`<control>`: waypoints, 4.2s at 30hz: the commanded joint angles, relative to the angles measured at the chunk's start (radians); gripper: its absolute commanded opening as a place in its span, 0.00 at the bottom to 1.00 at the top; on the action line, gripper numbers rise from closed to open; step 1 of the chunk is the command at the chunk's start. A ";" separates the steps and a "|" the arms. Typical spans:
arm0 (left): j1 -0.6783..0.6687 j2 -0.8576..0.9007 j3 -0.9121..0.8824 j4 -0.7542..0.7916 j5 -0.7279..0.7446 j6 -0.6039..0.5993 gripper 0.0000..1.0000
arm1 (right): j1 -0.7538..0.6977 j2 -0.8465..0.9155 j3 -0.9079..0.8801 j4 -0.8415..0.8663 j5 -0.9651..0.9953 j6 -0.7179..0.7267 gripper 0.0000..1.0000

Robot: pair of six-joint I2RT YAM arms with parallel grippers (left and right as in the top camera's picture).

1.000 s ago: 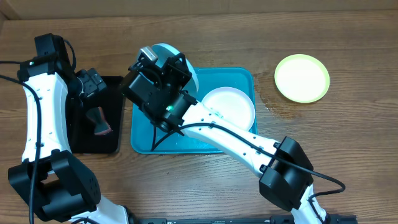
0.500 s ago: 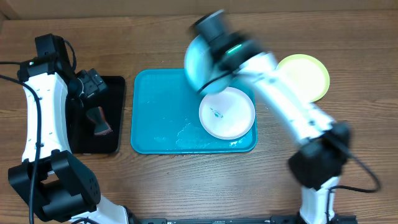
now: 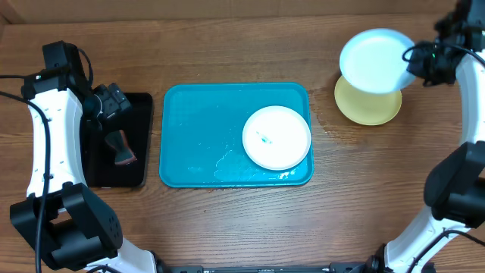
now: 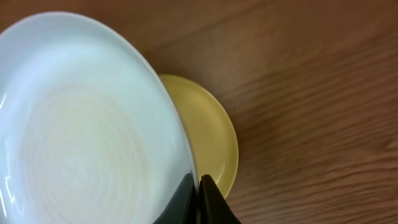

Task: Clean dirty plates on tray and stack at the side

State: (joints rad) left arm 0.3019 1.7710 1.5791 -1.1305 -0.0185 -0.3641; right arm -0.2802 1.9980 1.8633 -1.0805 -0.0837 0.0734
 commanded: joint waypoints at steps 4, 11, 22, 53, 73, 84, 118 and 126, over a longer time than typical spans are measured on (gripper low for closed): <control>0.005 -0.006 0.009 0.001 0.019 0.001 1.00 | -0.034 0.028 -0.171 0.119 -0.093 0.009 0.04; 0.005 -0.006 0.009 0.001 0.020 0.001 1.00 | -0.034 0.028 -0.206 0.142 -0.070 0.010 0.30; 0.004 -0.006 0.009 0.005 0.024 0.000 1.00 | 0.147 0.028 -0.209 0.122 -0.515 -0.308 0.41; 0.005 -0.006 0.007 -0.014 0.045 0.001 1.00 | 0.644 0.173 -0.228 0.123 0.066 -0.362 0.28; 0.008 -0.003 -0.056 0.006 -0.010 0.002 0.78 | 0.779 0.174 -0.274 0.203 -0.116 0.024 0.04; 0.029 0.006 -0.210 0.154 -0.025 0.009 0.80 | 0.867 0.174 -0.274 0.294 -0.092 0.111 0.04; 0.065 0.008 -0.443 0.392 0.045 0.029 0.85 | 0.868 0.174 -0.274 0.303 -0.086 0.110 0.04; 0.065 0.008 -0.450 0.450 0.045 0.048 0.77 | 0.868 0.174 -0.274 0.306 -0.086 0.110 0.04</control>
State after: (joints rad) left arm 0.3668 1.7714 1.1378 -0.6971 0.0090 -0.3519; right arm 0.5888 2.1651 1.5967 -0.7795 -0.1780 0.1799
